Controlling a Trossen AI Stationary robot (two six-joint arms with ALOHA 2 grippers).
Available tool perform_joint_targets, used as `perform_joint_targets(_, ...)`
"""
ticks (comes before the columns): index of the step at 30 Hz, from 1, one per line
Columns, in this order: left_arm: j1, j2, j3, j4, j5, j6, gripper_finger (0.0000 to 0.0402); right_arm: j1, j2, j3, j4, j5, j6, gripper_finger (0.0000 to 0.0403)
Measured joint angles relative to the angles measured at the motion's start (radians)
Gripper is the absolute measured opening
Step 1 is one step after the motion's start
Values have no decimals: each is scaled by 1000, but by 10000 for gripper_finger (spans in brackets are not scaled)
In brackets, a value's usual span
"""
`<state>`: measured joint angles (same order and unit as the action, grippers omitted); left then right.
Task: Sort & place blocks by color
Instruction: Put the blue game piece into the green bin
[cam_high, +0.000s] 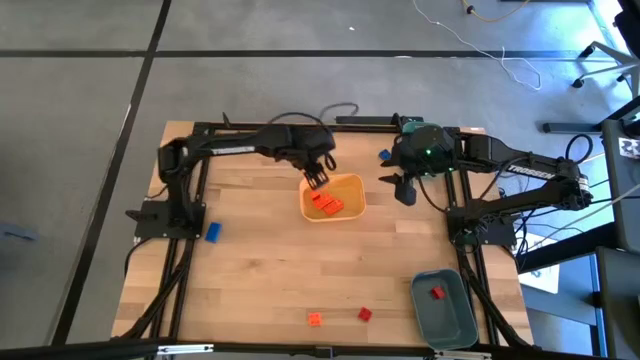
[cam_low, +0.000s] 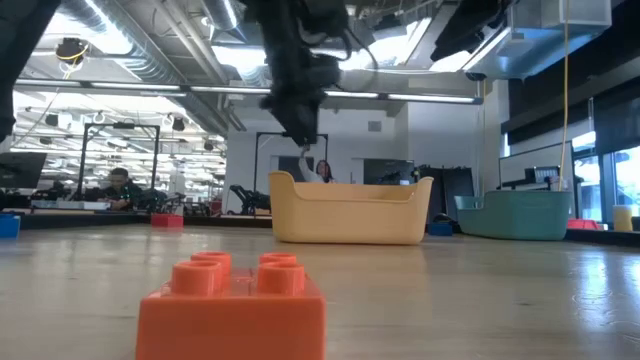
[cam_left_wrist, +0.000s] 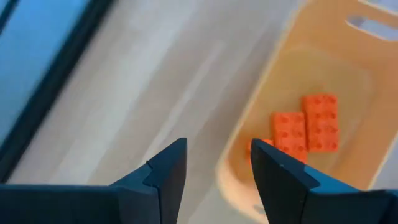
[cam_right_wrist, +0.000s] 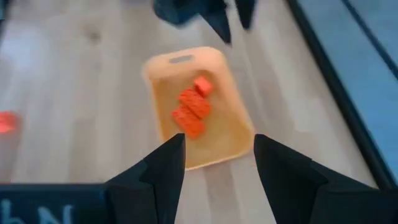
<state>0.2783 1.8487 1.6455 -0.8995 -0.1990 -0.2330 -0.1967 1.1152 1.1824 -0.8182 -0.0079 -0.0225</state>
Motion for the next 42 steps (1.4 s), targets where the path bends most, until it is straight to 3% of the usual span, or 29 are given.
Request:
perform_joint_targets(6,32,-112,0,-148,-23,-96,169,-9,0,0,-17,122,187,191)
perform_joint_targets(12,63,-181,2,-168,-31,-101,169,-68,20,0,26,258,366,191)
perform_joint_targets(15,82,-193,0,-177,-27,-98,169,-133,52,0,41,259,386,191)
perform_joint_targets(20,110,-195,0,-183,-20,-98,169,-285,122,0,29,160,507,191)
perform_joint_targets(28,121,-195,0,-185,-17,-97,169,-476,319,0,-18,94,432,191)
perform_joint_targets(33,120,-194,0,-188,-16,-97,169,-499,449,0,13,82,304,191)
perform_joint_targets(42,118,-194,0,-192,-16,-84,169,-520,657,0,24,85,291,191)
